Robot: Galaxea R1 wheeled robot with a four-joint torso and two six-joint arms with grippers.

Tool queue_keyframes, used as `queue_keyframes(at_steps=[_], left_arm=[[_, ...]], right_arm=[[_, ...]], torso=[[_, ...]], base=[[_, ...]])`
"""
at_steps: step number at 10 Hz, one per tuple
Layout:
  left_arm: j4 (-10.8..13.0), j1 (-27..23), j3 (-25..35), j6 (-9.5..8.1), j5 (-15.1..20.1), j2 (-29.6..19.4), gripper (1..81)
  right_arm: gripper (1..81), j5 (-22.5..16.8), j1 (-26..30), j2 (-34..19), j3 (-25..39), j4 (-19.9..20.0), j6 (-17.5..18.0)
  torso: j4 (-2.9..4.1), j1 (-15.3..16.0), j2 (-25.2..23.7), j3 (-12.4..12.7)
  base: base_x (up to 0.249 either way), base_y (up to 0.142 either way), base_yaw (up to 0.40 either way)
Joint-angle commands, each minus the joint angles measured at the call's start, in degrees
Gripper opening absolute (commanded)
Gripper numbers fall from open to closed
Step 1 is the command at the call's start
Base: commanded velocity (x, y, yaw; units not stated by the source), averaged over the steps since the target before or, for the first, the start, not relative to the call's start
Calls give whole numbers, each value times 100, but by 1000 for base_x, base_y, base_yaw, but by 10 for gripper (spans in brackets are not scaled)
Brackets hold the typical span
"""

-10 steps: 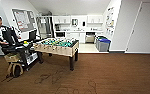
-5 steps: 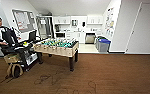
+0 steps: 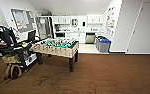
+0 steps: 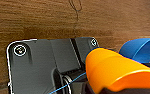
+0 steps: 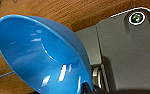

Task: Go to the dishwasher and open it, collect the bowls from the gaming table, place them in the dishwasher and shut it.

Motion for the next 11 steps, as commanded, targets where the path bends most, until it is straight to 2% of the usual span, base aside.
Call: queue_keyframes(at_steps=[1, 3, 9, 11], left_arm=[[96, -321, 142, 13, 156, -159, 10], [96, -304, 142, 13, 156, -150, 10], [96, -304, 160, 13, 156, -159, 10], [96, -304, 169, 13, 156, -159, 10]], right_arm=[[10, -243, 221, -34, 59, -122, -32], [10, -243, 230, -34, 59, -122, -32], [10, -252, 222, -26, 68, -122, -32], [10, -252, 222, -26, 68, -122, -32]], torso=[[0, 0, 0, 0], [0, 0, -2, 0], [0, 0, 0, 0], [0, -1, -2, 0]], base=[[98, 0, 0], [100, -33, 0], [100, -89, 0], [99, -32, 0]])
